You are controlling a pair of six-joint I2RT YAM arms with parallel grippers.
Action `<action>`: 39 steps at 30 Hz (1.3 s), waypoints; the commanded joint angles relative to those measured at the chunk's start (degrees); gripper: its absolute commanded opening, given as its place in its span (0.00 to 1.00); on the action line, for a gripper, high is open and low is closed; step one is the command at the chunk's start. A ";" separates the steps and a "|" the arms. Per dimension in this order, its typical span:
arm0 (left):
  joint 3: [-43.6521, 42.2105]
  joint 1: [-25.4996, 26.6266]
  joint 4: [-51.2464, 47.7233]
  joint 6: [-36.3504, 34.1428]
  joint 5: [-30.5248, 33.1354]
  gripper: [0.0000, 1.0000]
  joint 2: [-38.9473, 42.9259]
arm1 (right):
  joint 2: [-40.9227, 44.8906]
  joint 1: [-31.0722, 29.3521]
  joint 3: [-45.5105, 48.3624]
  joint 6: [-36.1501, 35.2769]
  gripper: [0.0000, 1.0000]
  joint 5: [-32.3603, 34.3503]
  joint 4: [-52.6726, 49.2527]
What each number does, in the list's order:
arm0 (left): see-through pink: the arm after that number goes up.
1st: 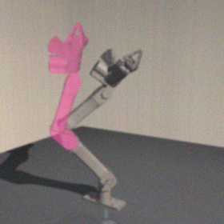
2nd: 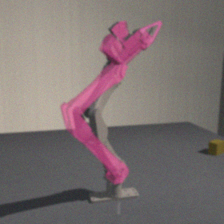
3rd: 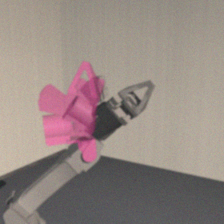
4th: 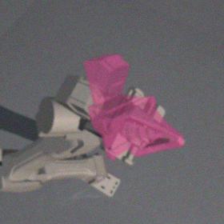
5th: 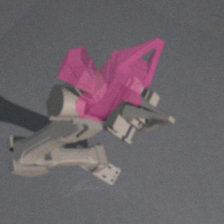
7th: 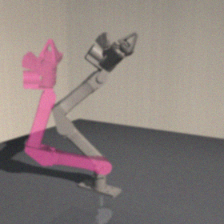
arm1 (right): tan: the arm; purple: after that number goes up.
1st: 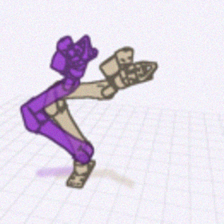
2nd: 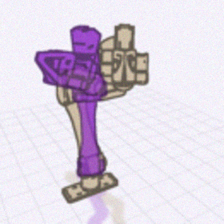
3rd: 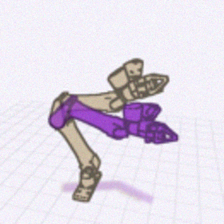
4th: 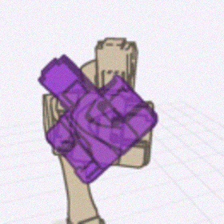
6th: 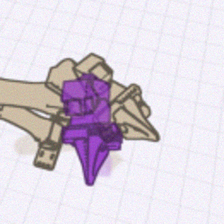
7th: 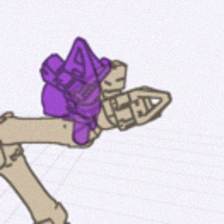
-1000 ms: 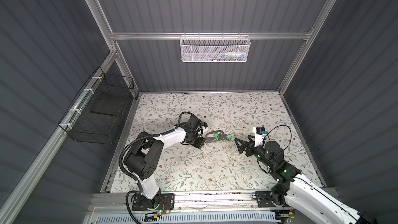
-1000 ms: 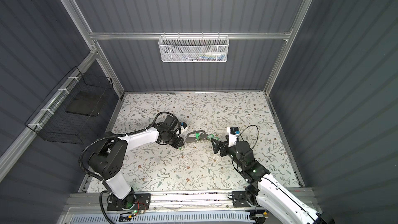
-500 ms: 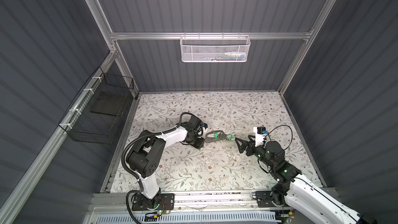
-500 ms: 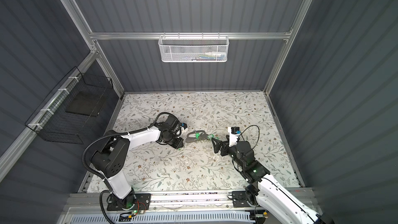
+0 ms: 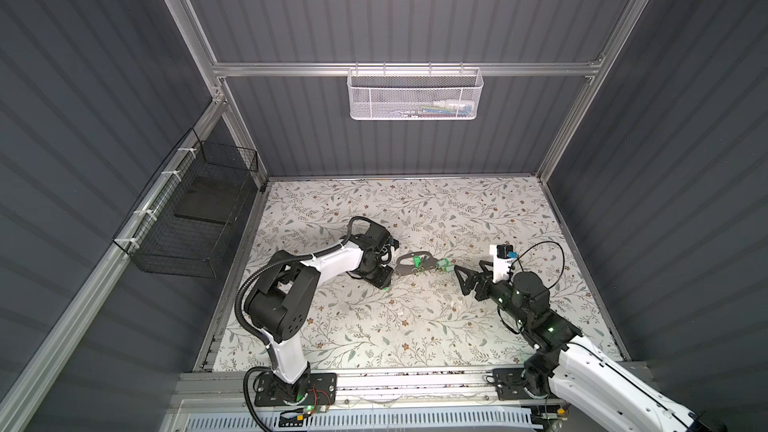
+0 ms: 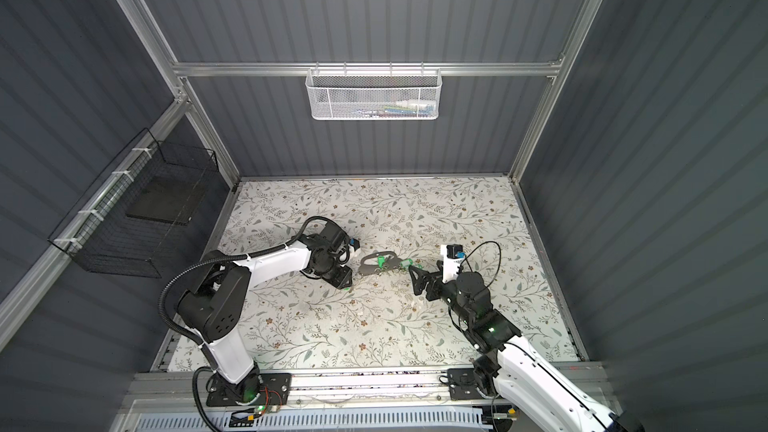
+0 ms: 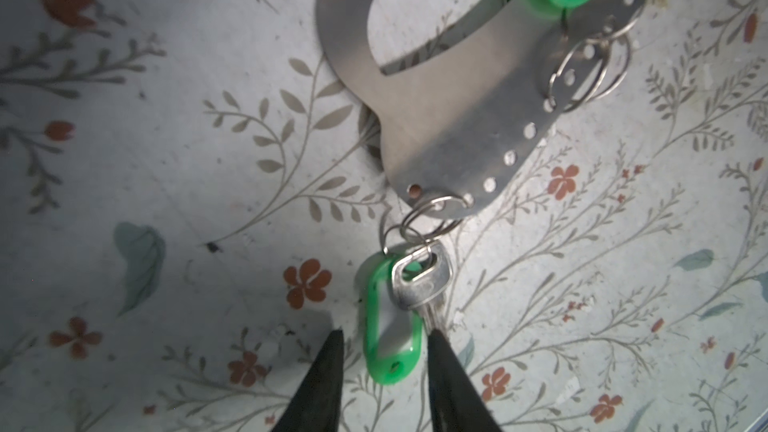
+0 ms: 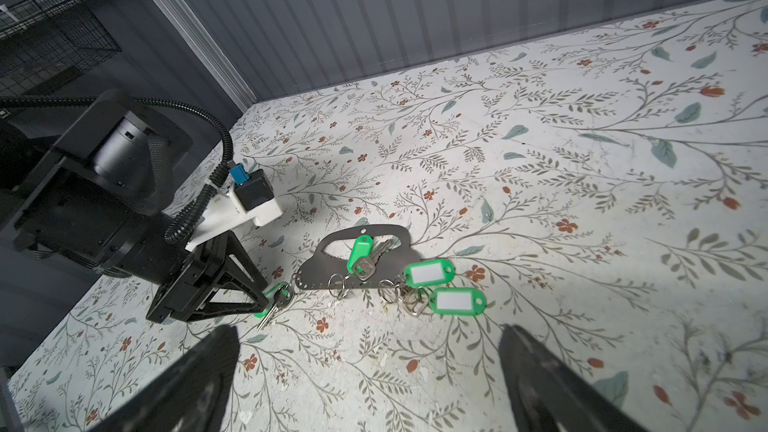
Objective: Put the keys on the keyring
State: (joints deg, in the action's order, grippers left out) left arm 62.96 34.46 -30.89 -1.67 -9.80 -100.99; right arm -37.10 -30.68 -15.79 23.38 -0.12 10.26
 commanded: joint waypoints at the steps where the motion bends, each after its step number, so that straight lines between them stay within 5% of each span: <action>1: -0.09 0.26 -0.16 1.58 1.47 0.40 5.60 | 0.77 0.27 0.59 0.40 0.99 -0.53 0.55; 9: -6.44 0.25 8.88 8.62 9.65 0.58 23.23 | 1.77 0.40 1.11 -0.60 0.99 3.29 -0.17; 14: -15.15 0.26 17.40 15.81 32.62 0.99 39.02 | 2.51 0.45 1.68 -0.88 0.99 10.99 -1.54; 19: -27.92 0.22 30.37 12.95 51.12 1.00 50.78 | 5.11 0.47 4.23 -0.60 0.99 19.95 -0.74; 23: -33.15 0.05 36.58 11.42 64.22 1.00 51.27 | 7.98 0.46 5.67 -2.31 0.99 26.11 0.03; 27: -32.83 -1.60 43.99 2.48 62.50 1.00 44.55 | 7.59 0.51 3.21 -8.11 0.99 29.62 -0.51; 30: -32.42 -7.54 48.89 6.62 62.77 1.00 36.58 | 4.04 0.45 1.98 -14.59 0.99 35.27 2.50; 32: -31.44 -12.66 47.81 11.18 55.87 1.00 32.95 | 0.69 0.82 2.00 -16.65 0.99 40.74 7.08; 36: -30.99 -16.90 54.31 6.41 53.09 1.00 22.78 | -7.40 3.17 1.92 -25.51 0.99 42.20 16.88; 39: -31.94 -18.14 60.31 3.73 51.38 1.00 16.49 | -15.78 8.88 1.39 -23.75 0.99 40.70 19.53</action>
State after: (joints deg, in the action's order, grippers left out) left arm 30.72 17.08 21.45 4.95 44.05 -81.23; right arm -48.34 -25.28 -12.86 2.66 38.54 23.59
